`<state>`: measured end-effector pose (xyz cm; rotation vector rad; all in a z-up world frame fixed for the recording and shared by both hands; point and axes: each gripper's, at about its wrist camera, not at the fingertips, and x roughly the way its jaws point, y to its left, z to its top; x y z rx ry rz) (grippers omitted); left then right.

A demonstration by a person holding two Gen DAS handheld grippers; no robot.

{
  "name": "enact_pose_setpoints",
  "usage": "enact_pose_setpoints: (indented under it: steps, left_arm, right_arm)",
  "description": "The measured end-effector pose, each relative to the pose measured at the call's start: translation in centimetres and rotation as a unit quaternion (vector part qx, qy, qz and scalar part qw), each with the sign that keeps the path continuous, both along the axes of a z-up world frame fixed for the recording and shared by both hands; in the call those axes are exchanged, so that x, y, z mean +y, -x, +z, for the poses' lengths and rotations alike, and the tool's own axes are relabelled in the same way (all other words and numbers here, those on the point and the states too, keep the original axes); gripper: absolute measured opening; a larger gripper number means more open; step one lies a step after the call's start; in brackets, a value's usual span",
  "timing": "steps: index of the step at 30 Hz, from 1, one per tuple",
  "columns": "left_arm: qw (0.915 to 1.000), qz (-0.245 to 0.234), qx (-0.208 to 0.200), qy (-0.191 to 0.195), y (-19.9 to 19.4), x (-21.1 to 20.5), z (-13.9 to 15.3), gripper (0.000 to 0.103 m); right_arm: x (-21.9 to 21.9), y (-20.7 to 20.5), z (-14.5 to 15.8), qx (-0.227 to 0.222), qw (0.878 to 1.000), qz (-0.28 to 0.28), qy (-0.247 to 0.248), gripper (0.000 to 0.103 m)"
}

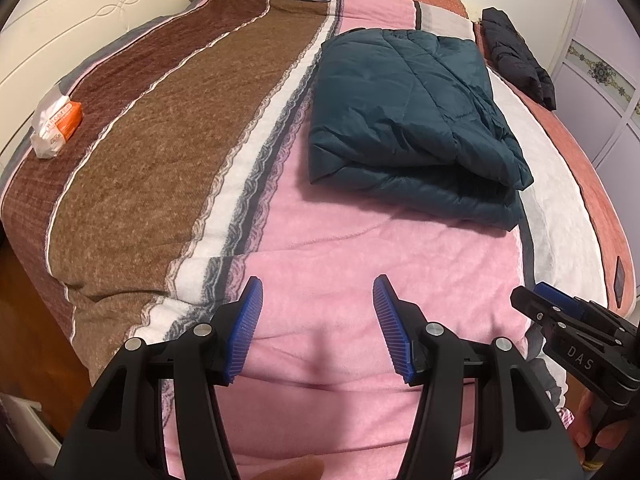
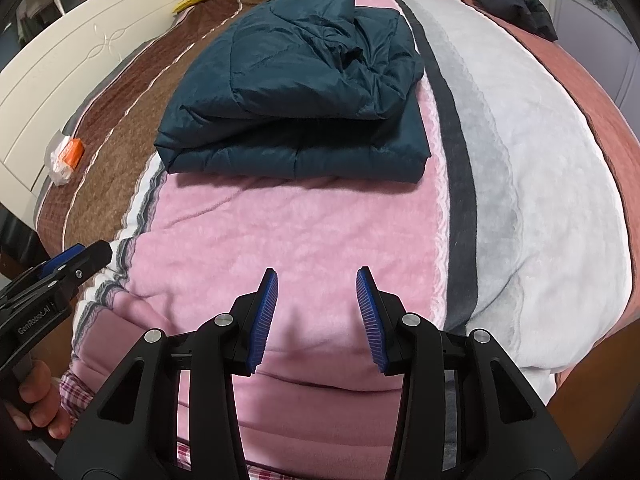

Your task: Fold large clothes

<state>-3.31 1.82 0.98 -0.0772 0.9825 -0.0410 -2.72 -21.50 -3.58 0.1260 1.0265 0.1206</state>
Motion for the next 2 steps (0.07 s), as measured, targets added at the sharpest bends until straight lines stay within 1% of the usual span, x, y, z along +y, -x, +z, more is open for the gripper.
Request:
enact_pose_setpoints:
  steps: [2]
  left_arm:
    - [1.0,0.0,0.001,0.0,-0.01,-0.04,-0.02,0.056]
  right_arm:
    - [-0.05,0.01,-0.08,0.001,1.0,0.0,0.0,0.041]
